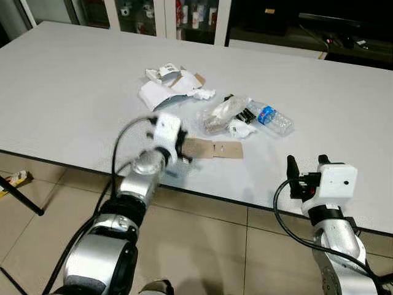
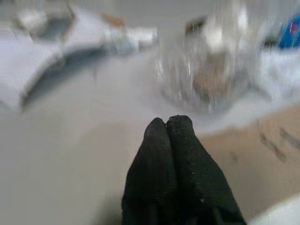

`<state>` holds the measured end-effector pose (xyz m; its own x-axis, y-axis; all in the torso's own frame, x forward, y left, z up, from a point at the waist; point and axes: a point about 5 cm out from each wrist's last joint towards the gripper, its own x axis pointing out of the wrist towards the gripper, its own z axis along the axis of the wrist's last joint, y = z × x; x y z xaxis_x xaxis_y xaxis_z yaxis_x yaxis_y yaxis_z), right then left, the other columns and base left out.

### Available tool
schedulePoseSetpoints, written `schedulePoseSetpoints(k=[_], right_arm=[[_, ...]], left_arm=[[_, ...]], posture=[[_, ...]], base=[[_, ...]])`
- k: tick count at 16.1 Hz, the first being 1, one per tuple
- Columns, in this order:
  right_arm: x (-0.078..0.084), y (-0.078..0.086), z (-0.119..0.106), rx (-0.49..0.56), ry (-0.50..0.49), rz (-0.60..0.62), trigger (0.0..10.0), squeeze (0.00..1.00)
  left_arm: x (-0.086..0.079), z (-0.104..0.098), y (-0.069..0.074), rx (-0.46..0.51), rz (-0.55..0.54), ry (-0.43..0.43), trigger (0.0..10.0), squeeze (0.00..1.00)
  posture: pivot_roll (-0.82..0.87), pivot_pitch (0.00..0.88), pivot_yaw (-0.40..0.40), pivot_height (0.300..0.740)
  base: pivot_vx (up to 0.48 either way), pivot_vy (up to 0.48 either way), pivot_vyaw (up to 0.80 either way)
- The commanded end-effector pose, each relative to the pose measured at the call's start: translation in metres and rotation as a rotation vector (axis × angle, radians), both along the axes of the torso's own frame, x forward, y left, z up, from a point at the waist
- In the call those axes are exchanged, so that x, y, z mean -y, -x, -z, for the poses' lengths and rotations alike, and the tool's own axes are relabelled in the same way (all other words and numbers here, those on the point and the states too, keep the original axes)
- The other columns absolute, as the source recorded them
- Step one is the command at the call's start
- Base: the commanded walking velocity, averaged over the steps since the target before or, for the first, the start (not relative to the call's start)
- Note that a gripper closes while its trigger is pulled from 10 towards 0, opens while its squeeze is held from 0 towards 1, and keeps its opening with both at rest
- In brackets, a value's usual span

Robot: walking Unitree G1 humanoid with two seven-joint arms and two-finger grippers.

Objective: Picking trash to rubbish bin

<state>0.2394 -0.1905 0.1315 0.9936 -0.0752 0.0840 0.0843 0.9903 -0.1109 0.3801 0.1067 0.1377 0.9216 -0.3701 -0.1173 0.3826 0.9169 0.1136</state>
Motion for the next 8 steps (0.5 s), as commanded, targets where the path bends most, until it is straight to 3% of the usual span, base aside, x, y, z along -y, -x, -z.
schedulePoseSetpoints(k=[1,5,6,7,8], right_arm=[[0.005,0.002,-0.002,0.005,0.010,0.026,10.0,0.00],[0.003,-0.002,-0.002,0.008,0.009,0.014,10.0,0.00],[0.003,-0.003,-0.003,0.010,0.010,0.013,10.0,0.00],[0.004,-0.004,-0.003,0.011,0.010,0.013,10.0,0.00],[0.004,-0.004,-0.003,0.011,0.010,0.012,10.0,0.00]], left_arm=[[0.000,-0.012,-0.001,0.057,0.013,0.004,0.0,0.00],[0.003,-0.013,0.002,0.078,0.051,-0.045,0.0,0.00],[0.004,-0.010,0.004,0.045,0.080,-0.059,10.0,0.91],[0.006,-0.007,0.006,0.015,0.138,-0.097,10.0,1.00],[0.009,-0.003,0.008,-0.032,0.217,-0.130,10.0,1.00]], posture=[[0.14,0.076,-0.031,0.740],[0.15,0.075,-0.034,0.740],[0.15,0.074,-0.034,0.740],[0.15,0.074,-0.034,0.740],[0.15,0.074,-0.034,0.740]], base=[[0.000,0.000,0.00],[0.000,0.000,0.00],[0.000,0.000,0.00],[0.000,0.000,0.00],[0.000,0.000,0.00]])
